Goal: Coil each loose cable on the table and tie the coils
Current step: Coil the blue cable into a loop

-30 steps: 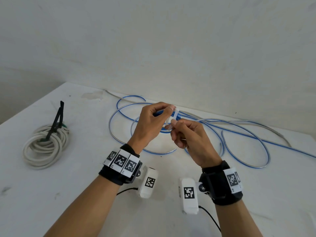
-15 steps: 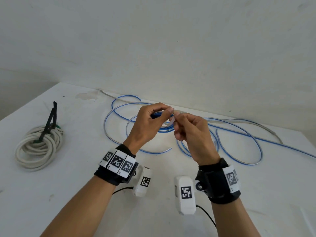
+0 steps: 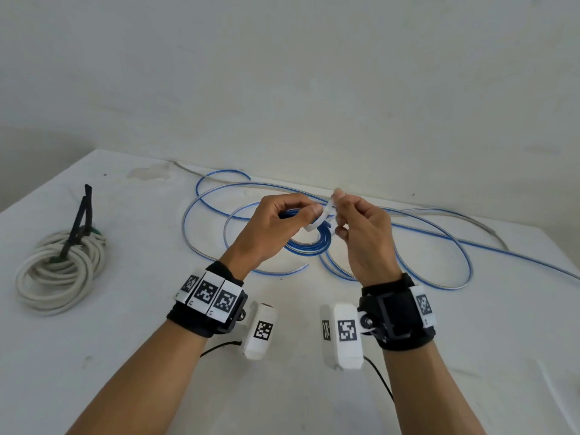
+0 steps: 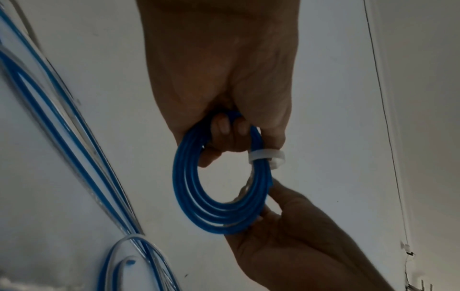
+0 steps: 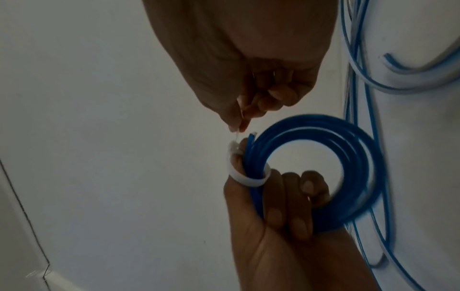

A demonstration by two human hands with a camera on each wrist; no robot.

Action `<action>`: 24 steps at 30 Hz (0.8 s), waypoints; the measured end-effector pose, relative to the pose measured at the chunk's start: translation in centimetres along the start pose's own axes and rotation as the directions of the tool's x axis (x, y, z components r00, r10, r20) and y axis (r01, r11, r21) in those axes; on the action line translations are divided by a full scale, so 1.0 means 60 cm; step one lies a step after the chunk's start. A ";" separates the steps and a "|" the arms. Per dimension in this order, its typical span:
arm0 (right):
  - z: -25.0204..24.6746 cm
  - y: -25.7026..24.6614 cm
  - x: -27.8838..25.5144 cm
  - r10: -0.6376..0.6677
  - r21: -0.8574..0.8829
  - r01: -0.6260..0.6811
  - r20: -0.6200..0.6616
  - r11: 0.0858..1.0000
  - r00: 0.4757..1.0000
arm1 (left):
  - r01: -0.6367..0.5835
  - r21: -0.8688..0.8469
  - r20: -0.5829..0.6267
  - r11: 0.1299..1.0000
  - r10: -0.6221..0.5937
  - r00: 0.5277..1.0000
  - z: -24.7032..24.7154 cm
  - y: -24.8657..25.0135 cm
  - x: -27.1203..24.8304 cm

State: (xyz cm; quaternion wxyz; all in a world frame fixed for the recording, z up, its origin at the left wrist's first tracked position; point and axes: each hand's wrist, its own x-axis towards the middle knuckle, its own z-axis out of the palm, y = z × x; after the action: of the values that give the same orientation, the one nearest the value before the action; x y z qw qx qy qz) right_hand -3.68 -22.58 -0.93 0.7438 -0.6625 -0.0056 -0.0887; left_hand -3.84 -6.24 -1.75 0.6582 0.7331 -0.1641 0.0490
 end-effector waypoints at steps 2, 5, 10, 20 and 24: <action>-0.015 -0.002 0.015 -0.002 0.057 0.009 -0.125 0.998 0.992 | 0.015 -0.039 0.058 0.999 -0.013 0.998 0.005 0.001 -0.001; -0.030 0.001 0.022 0.009 0.100 0.014 -0.228 0.995 0.974 | 0.048 -0.071 0.101 0.996 -0.041 0.994 0.021 0.003 -0.004; -0.016 0.002 0.009 0.173 0.161 -0.185 0.084 0.970 0.981 | 0.112 -0.118 0.049 0.987 -0.107 0.993 0.030 0.005 -0.005; -0.020 0.017 0.012 -0.084 -0.041 0.083 -0.024 0.996 0.996 | 0.190 -0.124 0.100 0.974 -0.179 0.979 0.037 0.008 -0.009; -0.014 0.029 0.012 -0.128 -0.058 0.124 -0.073 0.991 0.989 | 0.207 -0.146 0.032 0.967 -0.204 0.978 0.043 0.003 -0.010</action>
State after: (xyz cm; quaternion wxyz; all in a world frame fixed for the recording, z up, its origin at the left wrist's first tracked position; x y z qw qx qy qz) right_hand -2.79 -23.30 -2.65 0.7184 -0.6766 -0.0165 -0.1609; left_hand -4.83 -8.67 -2.06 0.7112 0.6954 -0.0962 -0.0380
